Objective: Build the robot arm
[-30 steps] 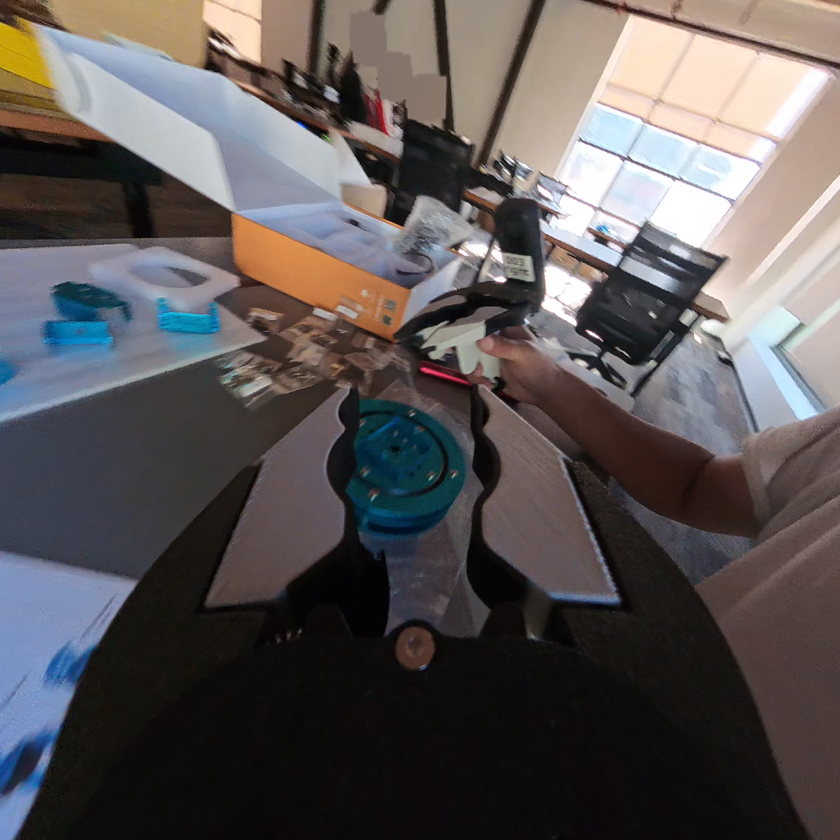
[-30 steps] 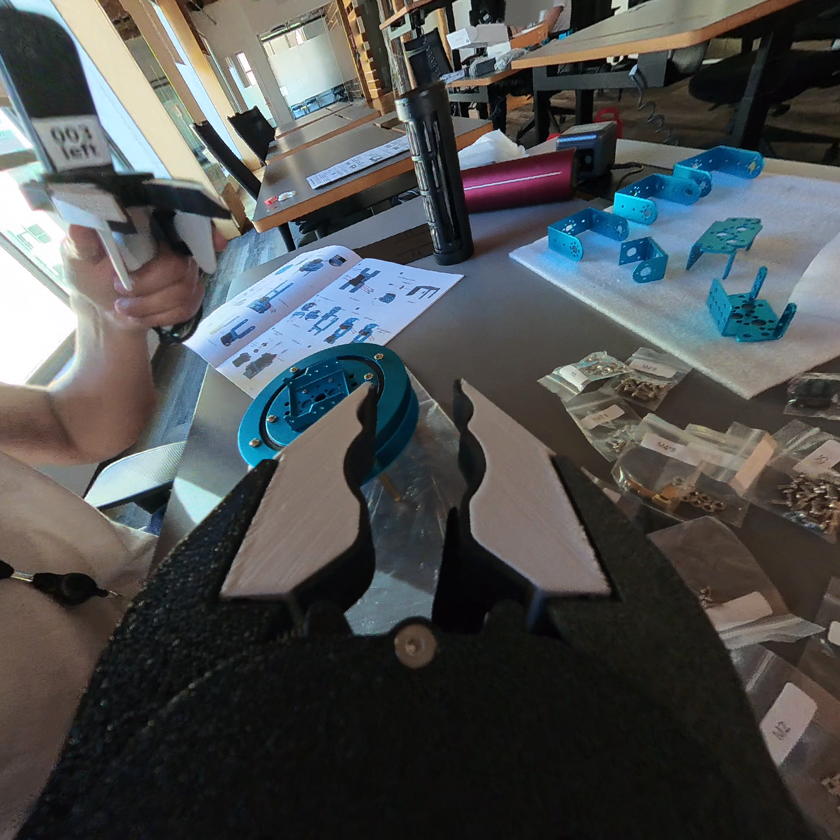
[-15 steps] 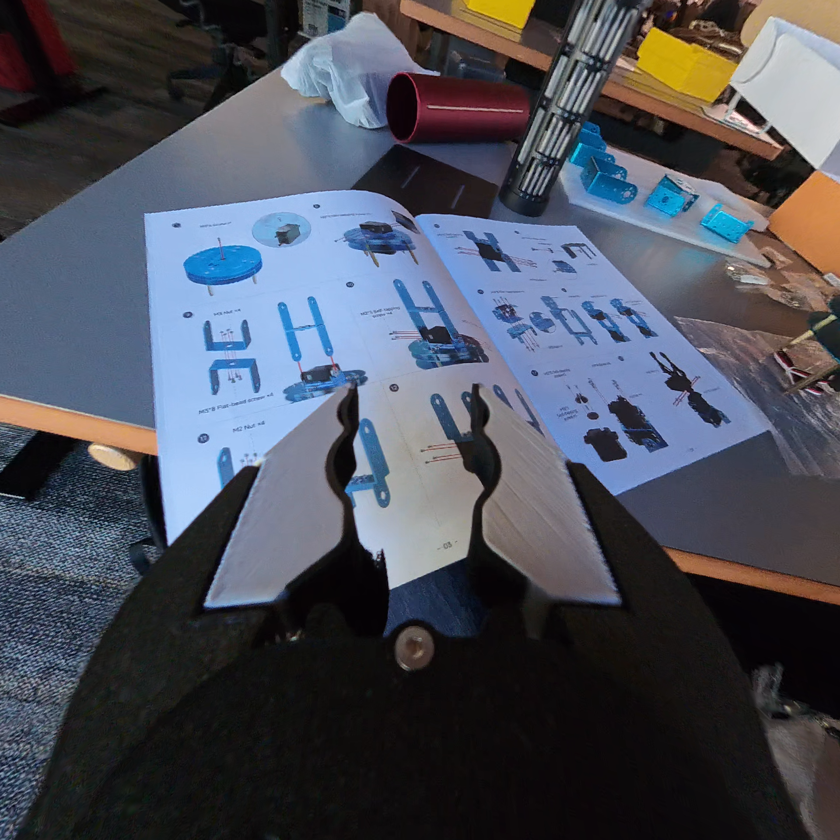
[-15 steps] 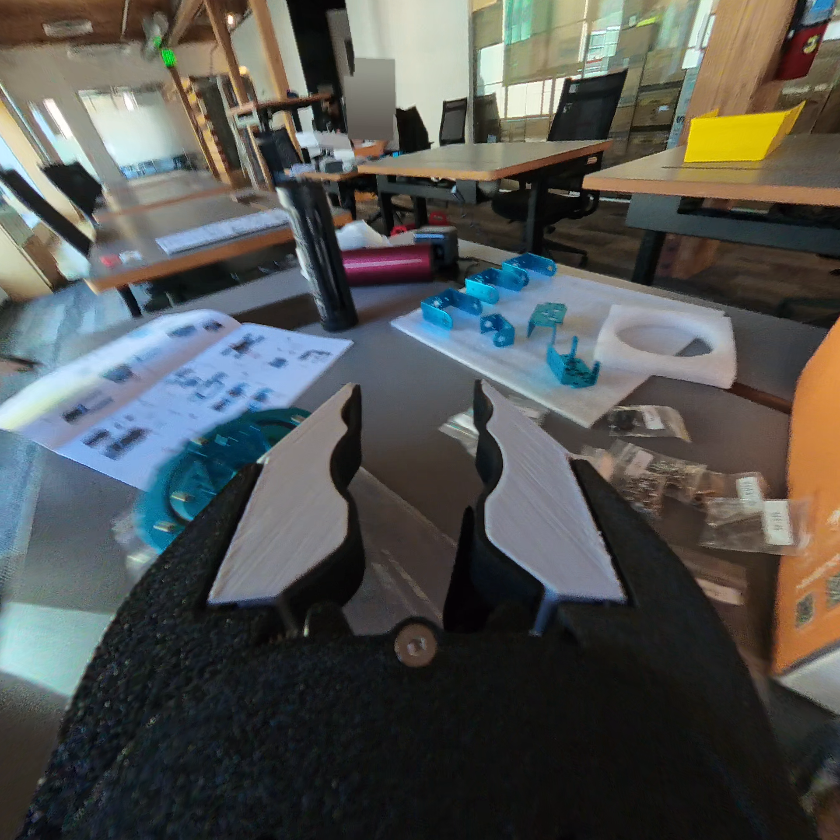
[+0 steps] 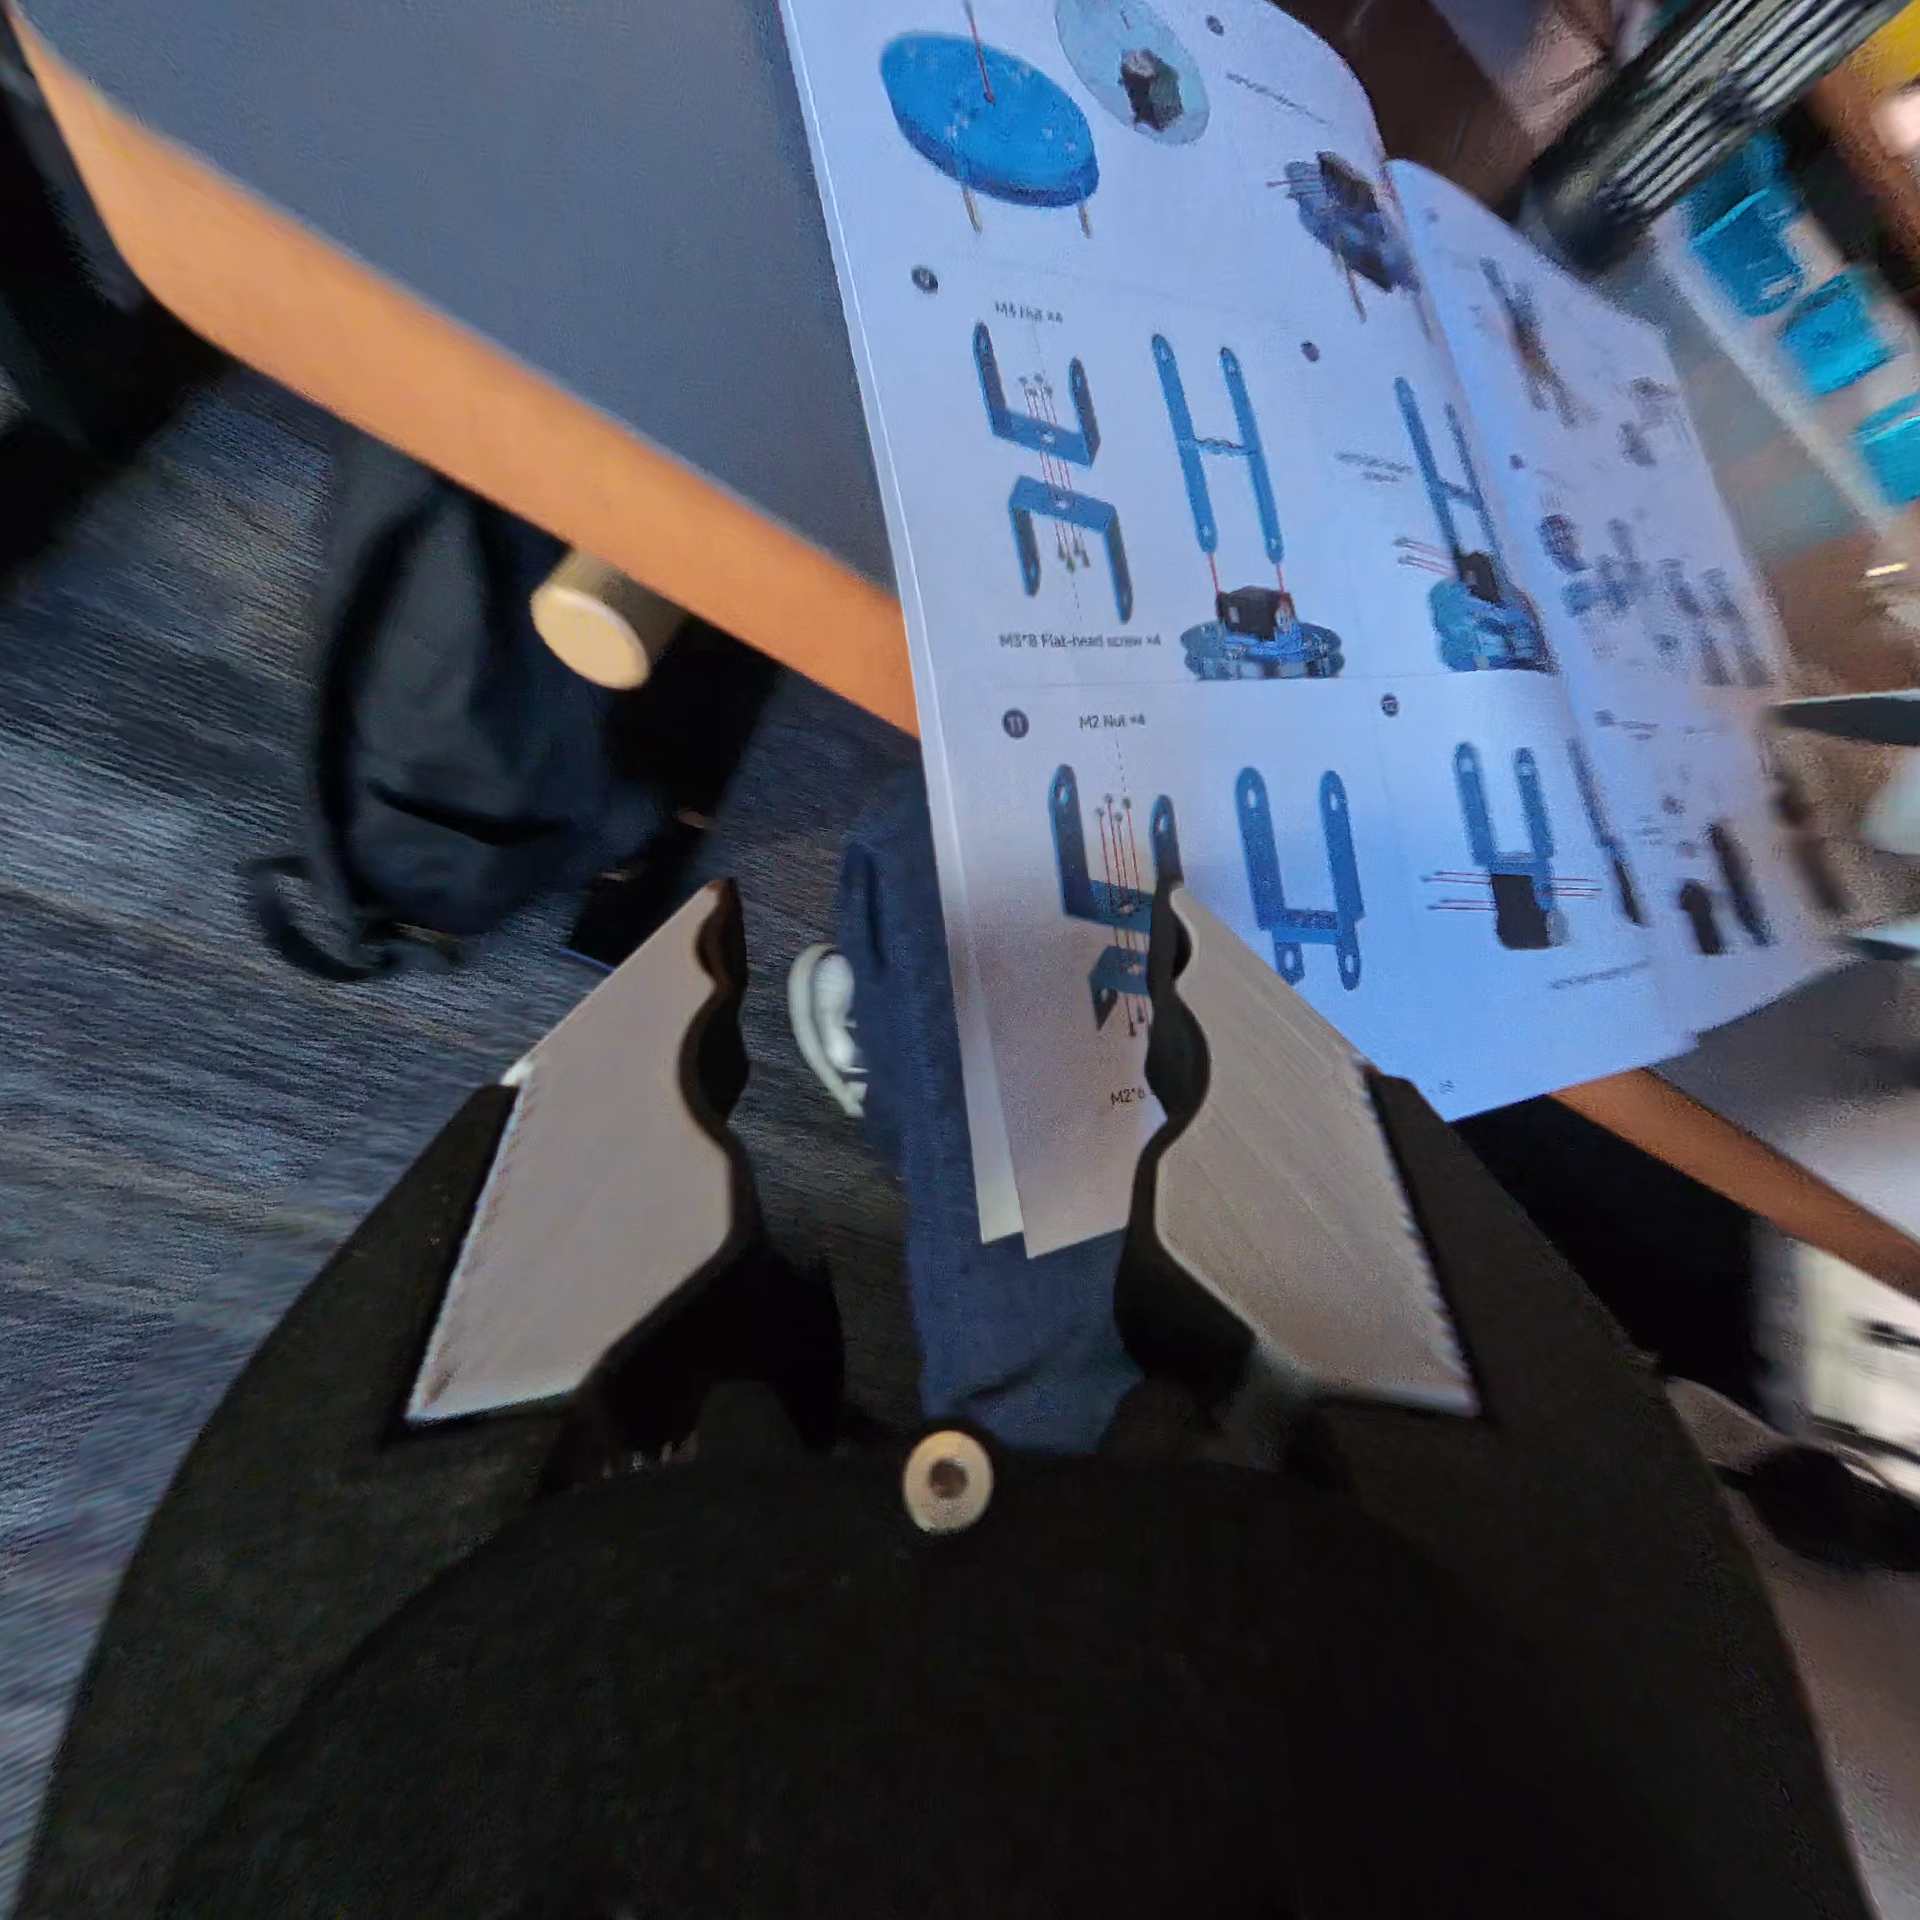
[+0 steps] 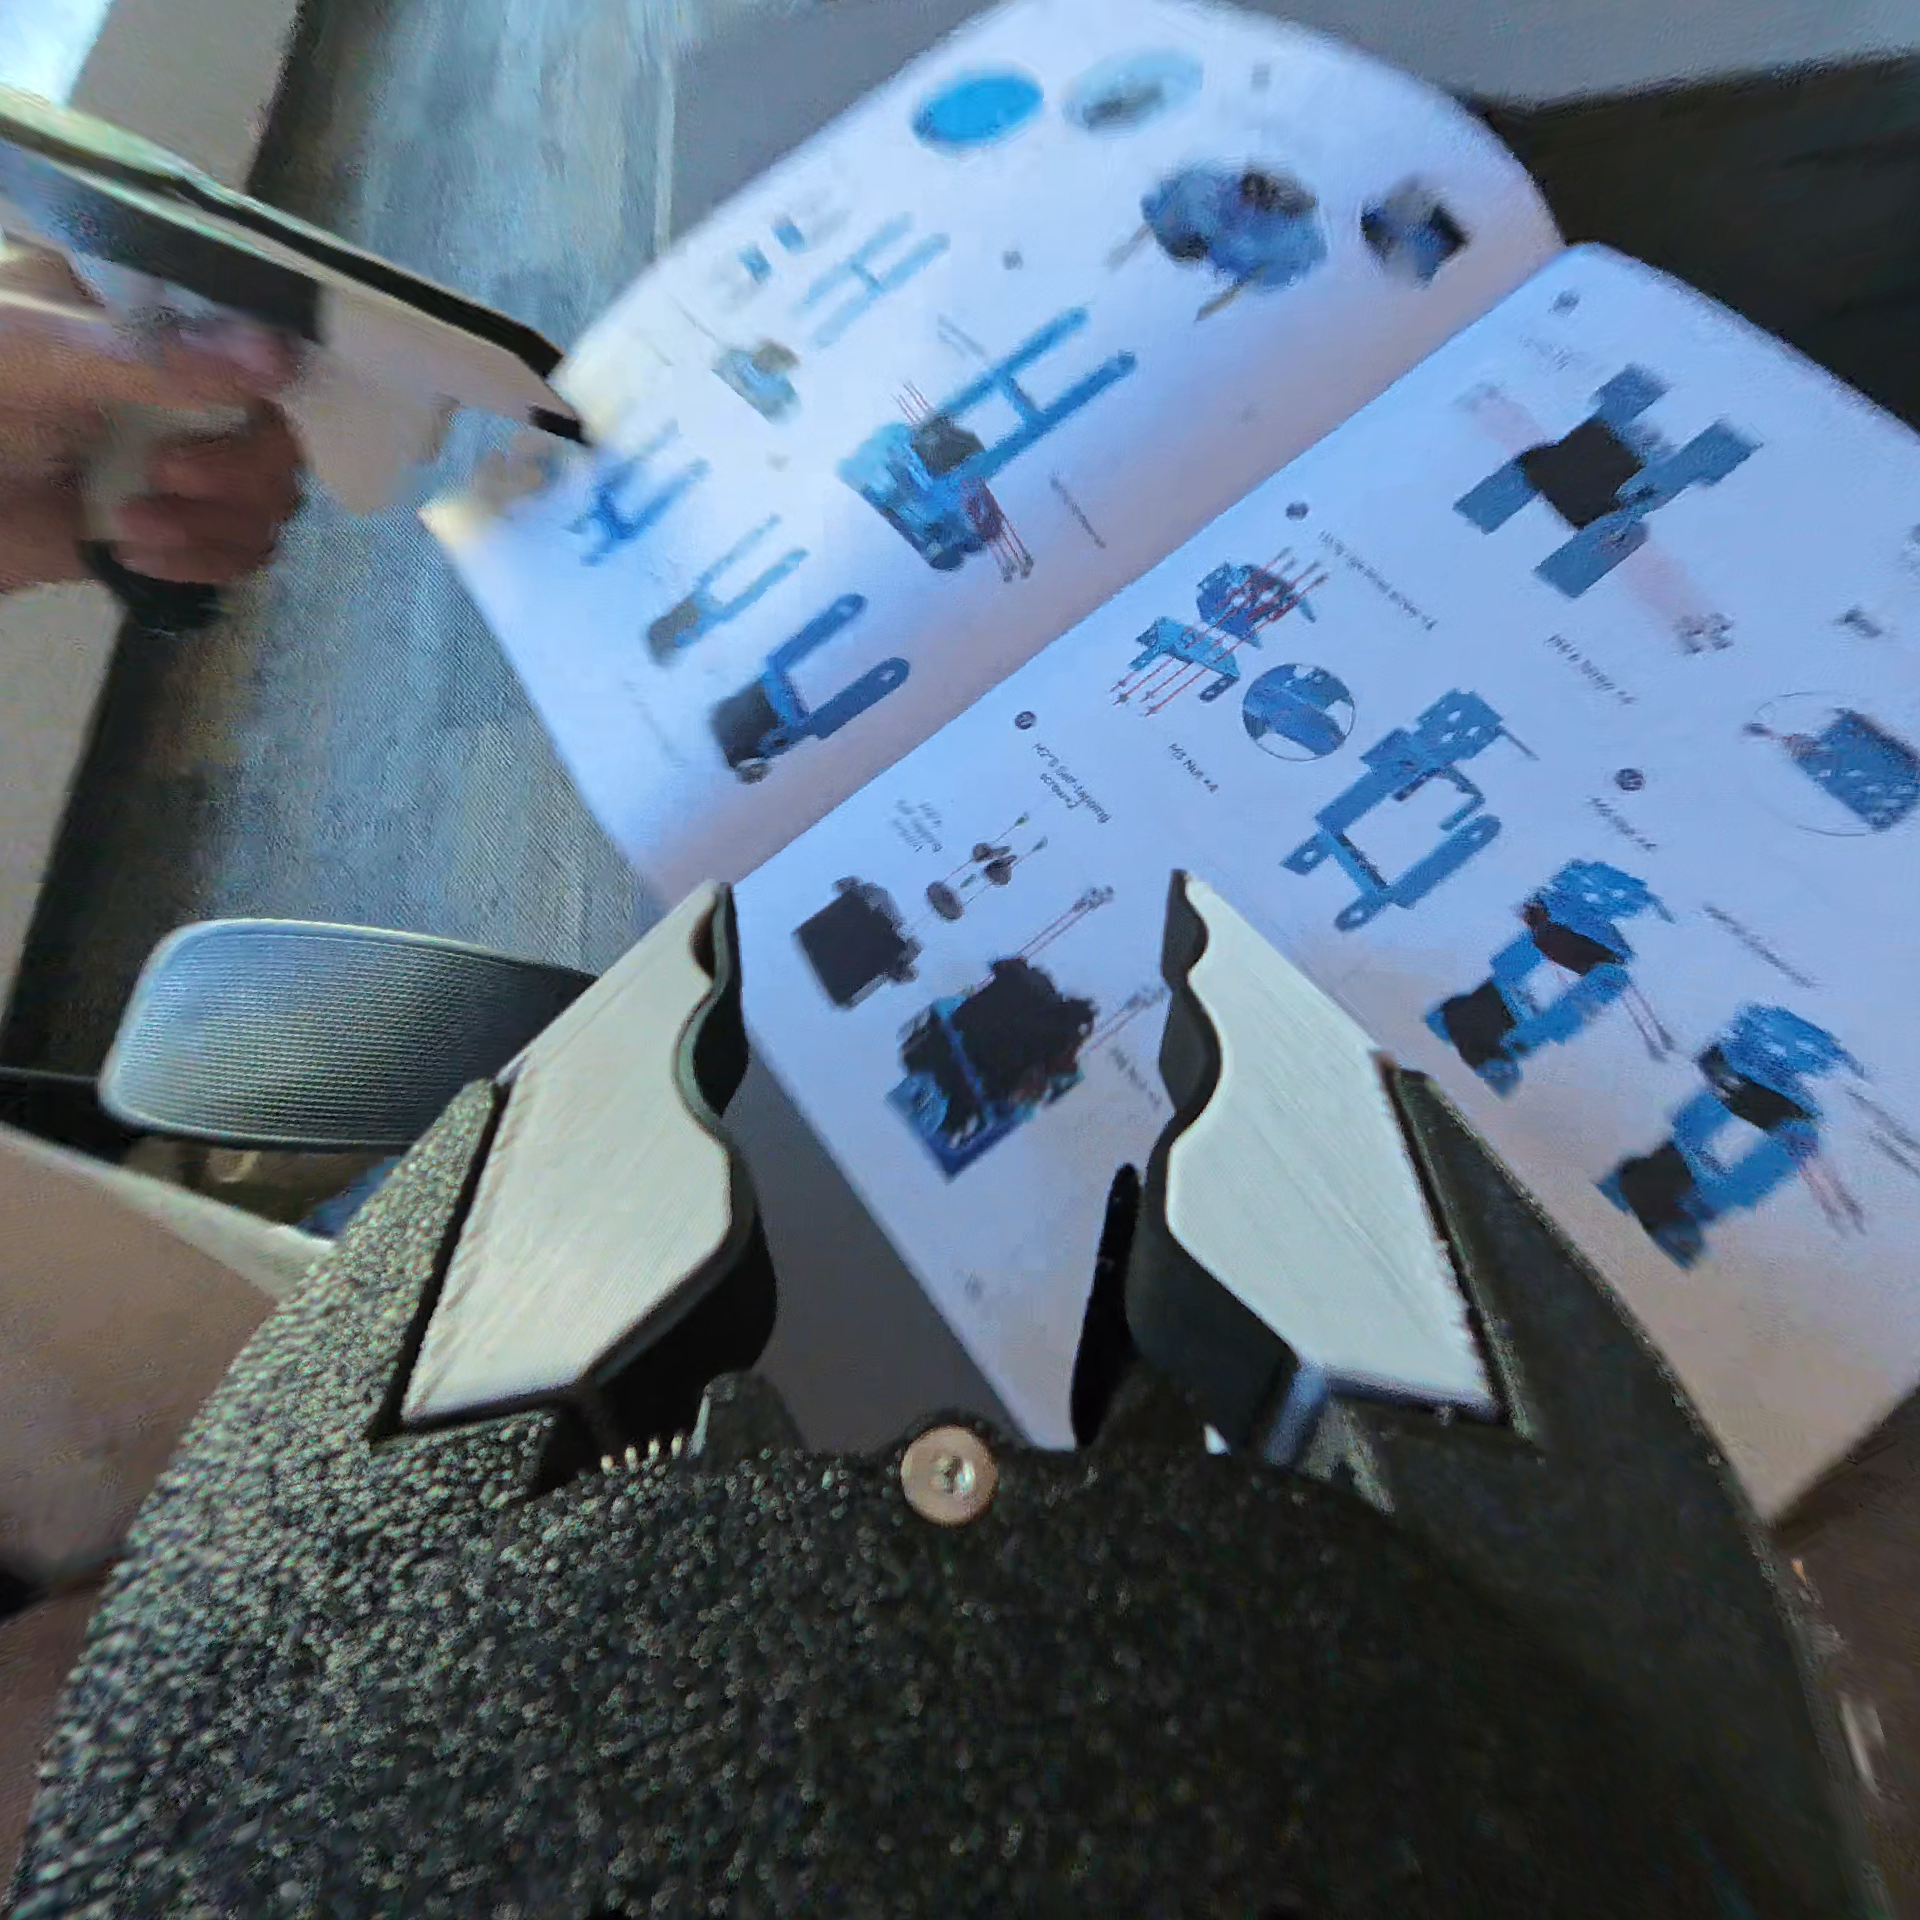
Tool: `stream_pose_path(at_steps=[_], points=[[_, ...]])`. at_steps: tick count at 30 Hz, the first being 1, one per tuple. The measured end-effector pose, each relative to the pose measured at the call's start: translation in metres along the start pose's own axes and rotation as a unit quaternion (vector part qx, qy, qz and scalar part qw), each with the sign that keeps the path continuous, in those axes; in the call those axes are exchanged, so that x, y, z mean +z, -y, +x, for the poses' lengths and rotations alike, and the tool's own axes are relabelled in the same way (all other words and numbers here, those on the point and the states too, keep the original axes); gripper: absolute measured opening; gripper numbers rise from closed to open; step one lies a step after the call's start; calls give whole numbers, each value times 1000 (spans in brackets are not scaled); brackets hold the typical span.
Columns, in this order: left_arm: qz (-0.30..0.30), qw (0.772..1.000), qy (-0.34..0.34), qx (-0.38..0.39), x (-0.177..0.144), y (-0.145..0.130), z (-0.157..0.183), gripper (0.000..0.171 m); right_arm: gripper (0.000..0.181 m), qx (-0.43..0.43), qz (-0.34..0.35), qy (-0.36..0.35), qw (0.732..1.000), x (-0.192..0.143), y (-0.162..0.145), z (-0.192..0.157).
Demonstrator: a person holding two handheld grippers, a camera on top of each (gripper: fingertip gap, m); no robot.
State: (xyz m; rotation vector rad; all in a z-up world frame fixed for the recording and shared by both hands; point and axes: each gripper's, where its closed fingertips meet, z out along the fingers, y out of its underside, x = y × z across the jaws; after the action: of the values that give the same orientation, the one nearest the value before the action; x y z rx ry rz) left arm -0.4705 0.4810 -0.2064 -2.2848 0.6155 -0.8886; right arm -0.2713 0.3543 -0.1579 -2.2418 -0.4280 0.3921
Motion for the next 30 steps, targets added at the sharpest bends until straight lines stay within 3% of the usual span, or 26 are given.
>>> stream_pose_path(at_steps=[2, 4, 6, 8, 14, 17, 19, 20, 23, 25, 27, 30], points=[[2, 994, -87, -69, -1, -6, 7, 70, 83, -11, -38, -23, 999, 20, -9, 13], [8, 974, -181, -135, -4, -4, 17, 52, 81, -16, -52, -38, 998, 25, -9, 21], [14, 957, -245, -153, -9, 0, 25, 11, 81, -23, -79, -56, 995, 25, -10, 26], [22, 953, -273, -132, -12, 10, 33, 2, 87, -24, -95, -74, 992, 25, -12, 31], [12, 977, -210, -45, 6, 57, 21, 0, 81, -7, -88, -67, 994, 34, 0, 45], [-14, 993, -117, -2, 21, 65, -6, 9, 83, 3, -71, -52, 996, 36, 7, 48], [21, 999, -22, 23, 17, 84, -26, 32, 79, 24, -14, -29, 999, 22, 23, 47], [50, 997, 17, 49, 9, 96, -27, 33, 74, 34, 23, -20, 999, 11, 33, 48], [136, 980, 62, 133, -8, 129, 3, 35, 69, 45, 106, -23, 993, -21, 50, 63], [169, 970, 37, 173, 0, 138, 42, 41, 69, 48, 126, -34, 990, -29, 51, 72], [163, 969, -1, 184, 22, 135, 79, 41, 67, 51, 138, -30, 989, -28, 54, 72], [117, 981, -13, 156, 59, 122, 101, 41, 67, 52, 129, -7, 990, -16, 49, 62]])
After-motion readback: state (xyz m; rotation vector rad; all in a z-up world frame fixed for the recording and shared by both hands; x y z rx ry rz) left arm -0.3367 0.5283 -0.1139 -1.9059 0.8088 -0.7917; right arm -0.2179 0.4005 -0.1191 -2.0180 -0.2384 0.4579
